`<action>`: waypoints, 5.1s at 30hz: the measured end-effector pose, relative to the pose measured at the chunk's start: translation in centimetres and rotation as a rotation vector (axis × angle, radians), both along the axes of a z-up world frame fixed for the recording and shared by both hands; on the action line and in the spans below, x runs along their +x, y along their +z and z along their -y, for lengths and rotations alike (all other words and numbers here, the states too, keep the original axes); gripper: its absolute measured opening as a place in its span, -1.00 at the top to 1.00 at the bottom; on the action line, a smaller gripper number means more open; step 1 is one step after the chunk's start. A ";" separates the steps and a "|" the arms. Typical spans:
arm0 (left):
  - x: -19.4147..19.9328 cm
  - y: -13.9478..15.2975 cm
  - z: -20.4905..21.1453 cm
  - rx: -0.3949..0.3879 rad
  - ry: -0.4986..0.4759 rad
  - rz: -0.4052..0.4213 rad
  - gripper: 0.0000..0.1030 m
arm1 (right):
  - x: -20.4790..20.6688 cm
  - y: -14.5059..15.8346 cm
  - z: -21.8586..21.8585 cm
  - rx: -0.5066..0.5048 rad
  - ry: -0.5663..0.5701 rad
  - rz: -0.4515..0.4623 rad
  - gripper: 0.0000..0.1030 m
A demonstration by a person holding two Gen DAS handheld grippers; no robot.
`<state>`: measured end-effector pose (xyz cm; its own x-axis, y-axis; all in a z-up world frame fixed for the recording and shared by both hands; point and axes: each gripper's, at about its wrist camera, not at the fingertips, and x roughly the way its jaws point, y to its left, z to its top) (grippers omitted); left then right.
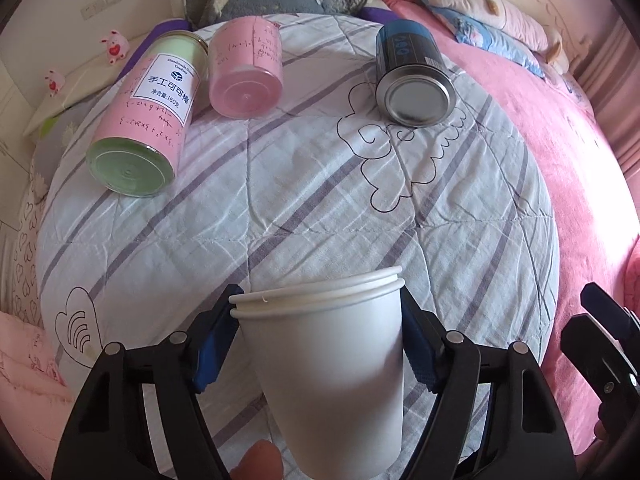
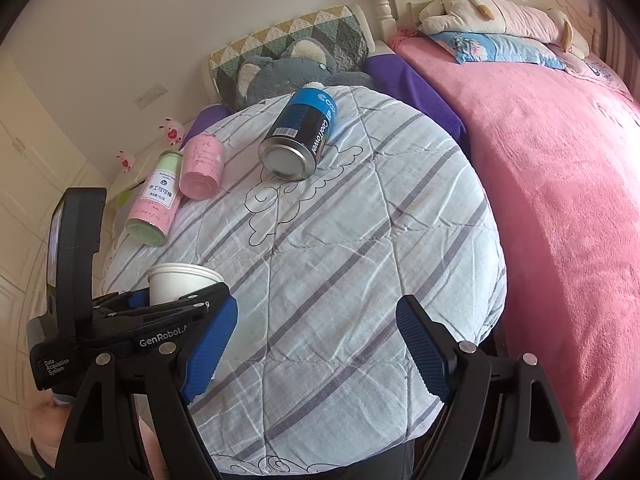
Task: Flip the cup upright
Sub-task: 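Lift the white paper cup with the left gripper and start rotating it, then rotate the white paper cup in the left gripper until its opening faces up, then lower the white paper cup onto the table and open the left gripper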
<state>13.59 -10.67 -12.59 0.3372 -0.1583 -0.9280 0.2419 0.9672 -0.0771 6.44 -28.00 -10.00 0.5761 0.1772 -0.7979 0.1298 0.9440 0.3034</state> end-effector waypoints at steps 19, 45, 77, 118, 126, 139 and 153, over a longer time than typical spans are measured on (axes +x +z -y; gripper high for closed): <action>-2.6 4.4 -3.2 0.043 0.007 0.119 -0.45 | 1.4 -0.4 -2.9 -0.012 0.047 0.004 -0.61; -9.7 3.0 -7.8 -0.016 0.115 0.576 -0.46 | -1.3 2.0 -6.6 -0.046 0.073 0.123 -0.61; -16.4 0.2 -8.9 -0.011 0.056 0.609 -0.39 | -8.0 3.8 -8.2 -0.069 0.078 0.186 -0.61; -10.2 1.4 -7.0 -0.003 0.023 0.560 -0.95 | -7.0 2.9 -6.5 -0.053 0.043 0.162 -0.61; -12.2 2.8 -8.5 -0.042 0.037 0.545 -0.99 | -7.3 3.5 -6.7 -0.052 0.040 0.179 -0.61; -16.1 6.2 -11.1 -0.124 0.039 0.489 -1.00 | -9.1 4.2 -7.4 -0.063 0.037 0.224 -0.61; -20.6 9.3 -12.5 0.002 0.094 0.517 -1.00 | -11.7 4.9 -9.1 -0.125 0.093 0.239 -0.61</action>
<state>-7.02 1.86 -3.34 0.7641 -0.1031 -0.6369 0.1595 0.9867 0.0317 -5.28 -18.94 -5.15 0.7367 0.1467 -0.6601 -0.0204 0.9806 0.1951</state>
